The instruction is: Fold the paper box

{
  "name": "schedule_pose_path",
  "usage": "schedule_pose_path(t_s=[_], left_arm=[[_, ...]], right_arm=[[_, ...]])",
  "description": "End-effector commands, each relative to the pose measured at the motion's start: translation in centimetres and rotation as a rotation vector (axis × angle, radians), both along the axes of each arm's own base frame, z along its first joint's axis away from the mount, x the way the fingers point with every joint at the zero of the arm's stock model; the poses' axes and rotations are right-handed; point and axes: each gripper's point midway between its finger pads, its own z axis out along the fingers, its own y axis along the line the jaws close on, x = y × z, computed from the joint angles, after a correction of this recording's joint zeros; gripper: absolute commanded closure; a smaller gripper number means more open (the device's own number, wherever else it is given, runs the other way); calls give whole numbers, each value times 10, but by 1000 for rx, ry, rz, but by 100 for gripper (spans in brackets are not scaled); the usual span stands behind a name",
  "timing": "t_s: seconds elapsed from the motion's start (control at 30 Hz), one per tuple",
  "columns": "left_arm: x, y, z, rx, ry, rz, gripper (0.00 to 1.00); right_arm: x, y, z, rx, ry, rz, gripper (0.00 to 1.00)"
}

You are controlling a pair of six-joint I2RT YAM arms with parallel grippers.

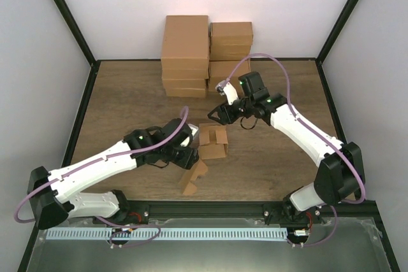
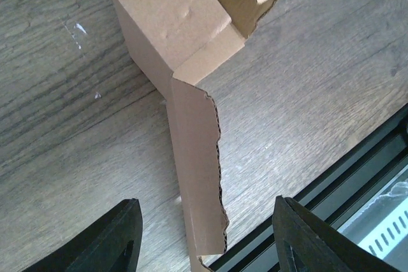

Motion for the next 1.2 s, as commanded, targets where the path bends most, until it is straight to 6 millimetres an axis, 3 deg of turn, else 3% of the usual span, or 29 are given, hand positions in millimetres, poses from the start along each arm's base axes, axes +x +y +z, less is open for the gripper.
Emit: schedule_pose_path(t_s=[0.0,0.43,0.63,1.17], left_arm=[[-1,0,0,28,-4,1,42],[4,1,-3,48,-27,15,68],[6,3,-6,77,-29,21,88],[13,5,2,80,-106,-16,96]], right_arm=[[-8,-1,5,1,-13,4,44],[-11,-4,5,2,-14,1,44],[-14,-4,5,2,-12,5,44],[-41,2,0,-6,-5,62,44]])
